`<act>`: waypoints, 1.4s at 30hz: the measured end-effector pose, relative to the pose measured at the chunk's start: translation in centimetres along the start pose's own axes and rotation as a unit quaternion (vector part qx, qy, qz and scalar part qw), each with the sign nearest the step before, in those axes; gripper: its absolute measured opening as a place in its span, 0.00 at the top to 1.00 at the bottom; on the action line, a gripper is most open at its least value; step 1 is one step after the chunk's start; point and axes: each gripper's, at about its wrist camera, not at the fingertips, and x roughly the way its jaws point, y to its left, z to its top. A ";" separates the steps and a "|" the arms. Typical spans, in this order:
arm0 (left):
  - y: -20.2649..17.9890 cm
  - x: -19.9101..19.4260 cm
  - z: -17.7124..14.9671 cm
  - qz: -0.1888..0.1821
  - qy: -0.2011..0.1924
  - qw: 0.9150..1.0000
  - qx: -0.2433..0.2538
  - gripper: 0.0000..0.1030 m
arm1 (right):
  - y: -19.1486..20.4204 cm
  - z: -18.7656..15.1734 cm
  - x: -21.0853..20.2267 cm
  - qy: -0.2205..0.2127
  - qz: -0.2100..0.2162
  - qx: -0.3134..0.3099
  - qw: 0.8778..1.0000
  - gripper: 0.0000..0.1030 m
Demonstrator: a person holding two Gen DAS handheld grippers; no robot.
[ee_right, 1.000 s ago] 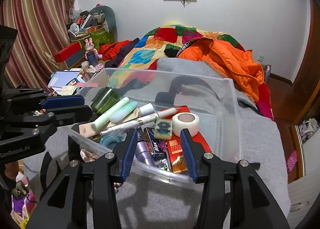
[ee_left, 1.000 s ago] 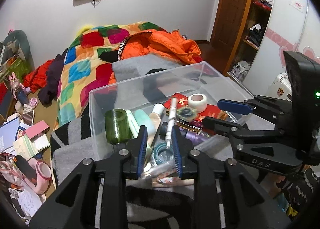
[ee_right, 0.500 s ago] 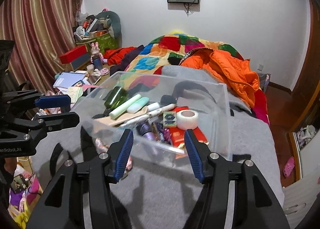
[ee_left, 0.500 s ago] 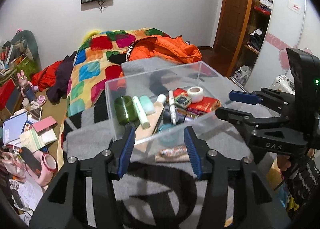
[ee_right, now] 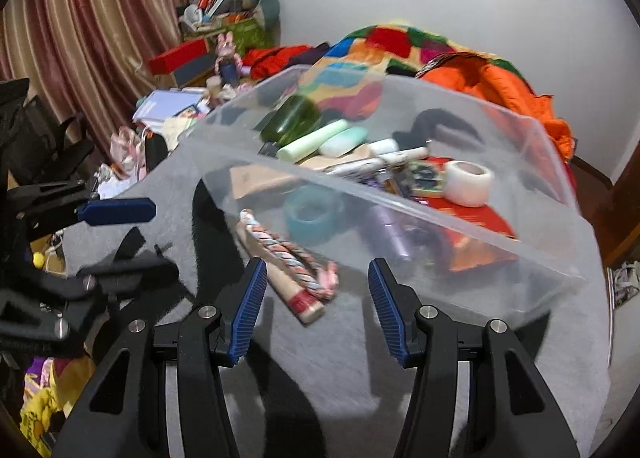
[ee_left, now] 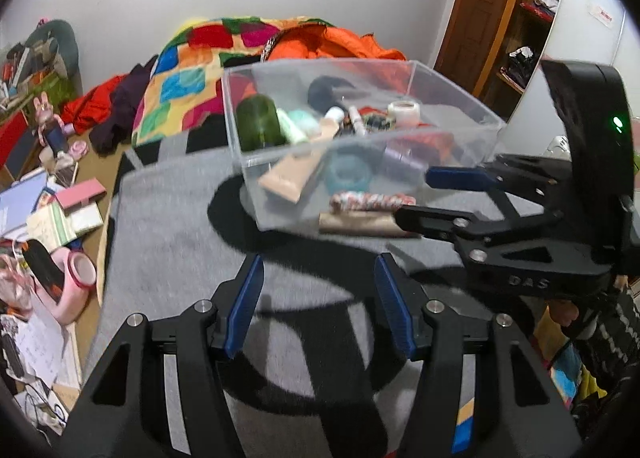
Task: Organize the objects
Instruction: 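Grasp the braided rope toy with the right tool while the left tool reaches toward the beige tube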
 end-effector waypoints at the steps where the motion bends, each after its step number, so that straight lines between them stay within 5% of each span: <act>1: 0.2 0.1 -0.4 -0.002 0.002 1.000 -0.004 0.44 | 0.2 0.1 0.4 0.004 0.000 -0.002 1.000 0.52; 9: 1.2 1.0 -1.8 -0.013 0.018 0.999 -0.023 0.44 | 0.3 0.5 1.5 0.011 0.027 0.003 1.000 0.91; 12: 1.1 1.3 -1.5 -0.017 0.019 0.999 -0.027 0.44 | 0.1 0.4 1.0 0.007 0.029 0.009 1.000 0.92; 15: 0.5 1.5 -0.9 -0.023 0.017 0.999 -0.025 0.41 | -0.4 0.1 0.1 -0.002 0.029 0.017 0.999 0.93; 25: -3.3 3.9 1.9 -0.023 0.026 0.999 0.036 0.09 | -4.2 -1.5 -4.1 -0.038 0.024 0.062 0.997 0.93; 34: -4.1 7.2 2.5 -0.001 0.064 0.996 0.061 0.09 | -5.4 -2.5 -3.5 -0.018 0.054 0.070 0.996 0.92; 37: -4.0 7.5 2.8 -0.004 0.062 0.996 0.059 0.09 | -4.9 -2.0 -2.9 -0.012 0.060 0.063 0.996 0.84; 39: -3.7 7.6 2.9 -0.013 0.057 0.997 0.049 0.09 | -4.5 -1.5 -2.4 -0.005 0.066 0.059 0.996 0.69; 42: -3.4 7.5 2.7 -0.020 0.045 0.998 0.040 0.10 | -3.8 -0.8 -1.8 -0.007 0.067 0.048 0.997 0.65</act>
